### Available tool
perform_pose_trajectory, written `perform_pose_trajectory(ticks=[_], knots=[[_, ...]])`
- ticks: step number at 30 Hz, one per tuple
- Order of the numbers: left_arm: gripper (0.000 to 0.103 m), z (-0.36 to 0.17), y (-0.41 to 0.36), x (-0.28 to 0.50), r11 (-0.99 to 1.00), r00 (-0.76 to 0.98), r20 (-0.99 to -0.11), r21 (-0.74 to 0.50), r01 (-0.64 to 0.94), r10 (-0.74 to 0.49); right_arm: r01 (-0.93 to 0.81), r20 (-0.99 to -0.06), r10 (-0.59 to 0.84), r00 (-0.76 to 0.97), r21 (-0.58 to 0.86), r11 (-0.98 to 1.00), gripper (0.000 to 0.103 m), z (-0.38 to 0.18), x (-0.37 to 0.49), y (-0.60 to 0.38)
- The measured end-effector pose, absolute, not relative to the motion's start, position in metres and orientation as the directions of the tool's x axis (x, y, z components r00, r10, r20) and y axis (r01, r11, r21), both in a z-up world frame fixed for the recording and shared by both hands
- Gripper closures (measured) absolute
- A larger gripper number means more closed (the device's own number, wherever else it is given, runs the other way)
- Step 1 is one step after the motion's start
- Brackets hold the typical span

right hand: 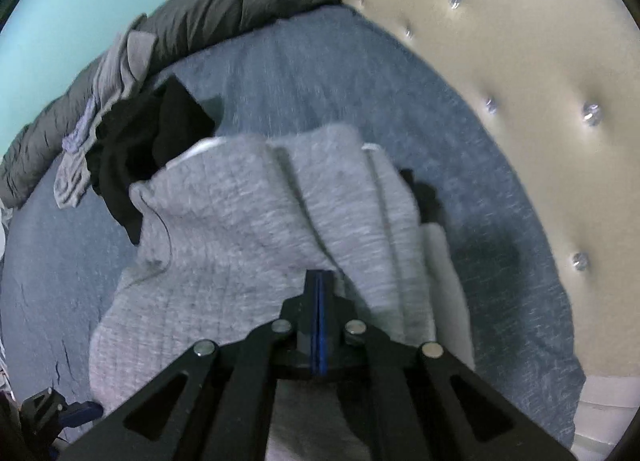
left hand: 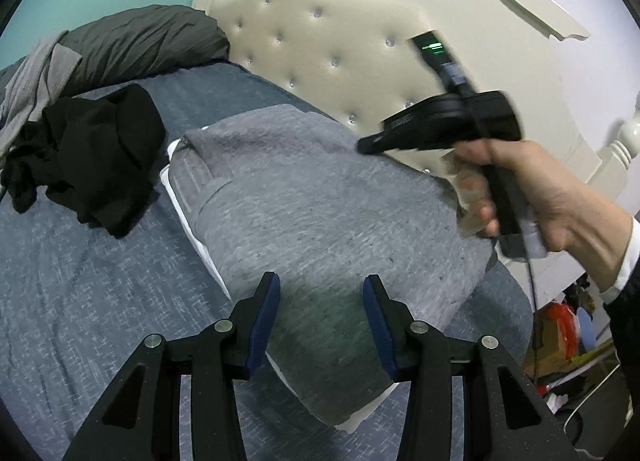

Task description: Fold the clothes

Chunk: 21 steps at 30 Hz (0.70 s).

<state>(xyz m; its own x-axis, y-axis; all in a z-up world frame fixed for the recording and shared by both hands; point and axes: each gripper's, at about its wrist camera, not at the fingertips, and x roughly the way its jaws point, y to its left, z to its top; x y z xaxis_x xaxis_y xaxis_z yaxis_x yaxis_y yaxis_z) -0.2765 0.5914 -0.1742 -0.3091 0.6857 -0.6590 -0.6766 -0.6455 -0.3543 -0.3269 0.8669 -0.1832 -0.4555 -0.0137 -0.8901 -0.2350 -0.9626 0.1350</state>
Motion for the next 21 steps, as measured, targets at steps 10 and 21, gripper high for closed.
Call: perform_pose_trajectory(ticks=[10, 21], knots=[[0.056, -0.172, 0.596, -0.266, -0.647, -0.312, -0.666, -0.337, -0.684, 0.678, -0.041, -0.833, -0.152, -0.532, 0.205, -0.978, 0.103, -0.150, -0.253, 0.835], [0.056, -0.171, 0.597, -0.257, -0.657, -0.319, -0.685, -0.306, -0.689, 0.655, -0.123, -0.787, -0.098, -0.609, 0.216, -0.969, 0.103, -0.177, -0.205, 0.855]])
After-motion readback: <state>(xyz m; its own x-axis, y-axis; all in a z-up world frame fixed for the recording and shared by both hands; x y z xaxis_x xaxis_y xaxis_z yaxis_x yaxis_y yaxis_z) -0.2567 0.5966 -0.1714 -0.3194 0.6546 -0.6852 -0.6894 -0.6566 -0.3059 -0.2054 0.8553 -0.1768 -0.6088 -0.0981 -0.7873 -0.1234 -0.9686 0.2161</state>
